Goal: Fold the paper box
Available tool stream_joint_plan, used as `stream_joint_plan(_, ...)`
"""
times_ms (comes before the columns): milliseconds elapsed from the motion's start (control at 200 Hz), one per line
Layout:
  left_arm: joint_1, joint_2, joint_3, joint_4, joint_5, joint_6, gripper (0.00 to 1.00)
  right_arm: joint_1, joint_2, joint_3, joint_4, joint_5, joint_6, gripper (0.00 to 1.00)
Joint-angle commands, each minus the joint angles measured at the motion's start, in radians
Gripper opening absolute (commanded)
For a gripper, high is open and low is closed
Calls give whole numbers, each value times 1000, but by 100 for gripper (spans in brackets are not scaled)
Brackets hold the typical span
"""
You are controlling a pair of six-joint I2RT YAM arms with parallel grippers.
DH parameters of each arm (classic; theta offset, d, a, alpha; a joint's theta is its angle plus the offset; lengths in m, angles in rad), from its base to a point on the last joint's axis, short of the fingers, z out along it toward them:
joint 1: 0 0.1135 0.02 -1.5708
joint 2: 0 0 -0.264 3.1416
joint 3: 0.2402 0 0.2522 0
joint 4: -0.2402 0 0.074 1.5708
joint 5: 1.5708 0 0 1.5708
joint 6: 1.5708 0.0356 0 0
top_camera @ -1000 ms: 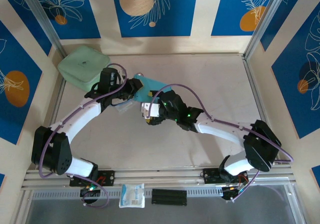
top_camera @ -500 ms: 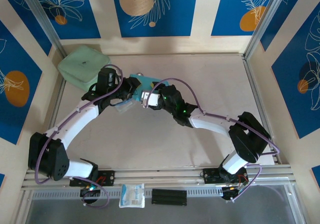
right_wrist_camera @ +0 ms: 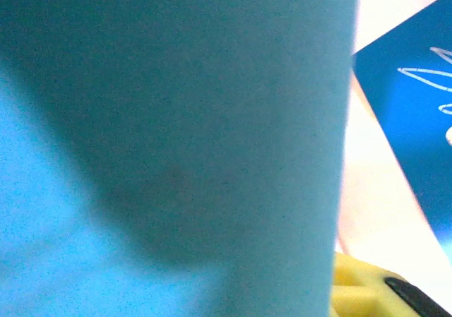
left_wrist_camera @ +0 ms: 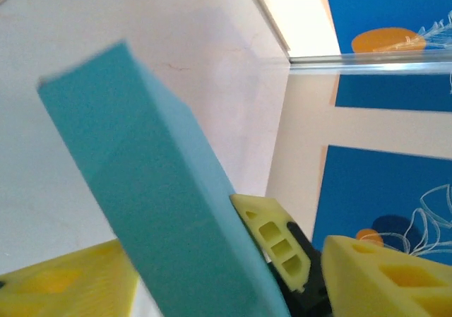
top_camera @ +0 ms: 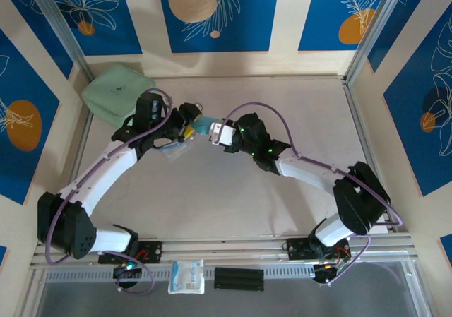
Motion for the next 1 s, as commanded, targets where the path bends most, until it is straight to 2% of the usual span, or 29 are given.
stream_joint_plan(0,4,-82,67,-43,-32,92,79,-51,-99,2,-140,-159,80,35)
stream_joint_plan(95,8,-151,100,-104,-104,230,85,-118,-154,42,-345,-251,72,34)
stream_joint_plan(170,8,-203,131,-185,-187,398,86,-179,-180,106,-540,-370,44,34)
stream_joint_plan(255,8,-251,144,-263,-250,602,87,-219,-162,232,-853,-484,-36,35)
stream_joint_plan(350,8,-291,127,-327,-248,827,87,-203,-80,378,-1142,-464,-122,34)
stream_joint_plan(455,8,-327,98,-391,-180,1005,85,-161,22,491,-1312,-399,-163,34)
stream_joint_plan(570,8,-351,69,-420,-82,1092,84,-131,128,581,-1359,-379,-164,34)
stream_joint_plan(690,7,-356,50,-435,-4,1122,81,-99,242,637,-1356,-335,-162,35)
stream_joint_plan(880,6,-349,38,-462,-5,1112,80,-87,376,693,-1337,-322,-135,35)
stream_joint_plan(995,7,-345,21,-473,-14,1119,79,-59,384,672,-1295,-297,-145,43)
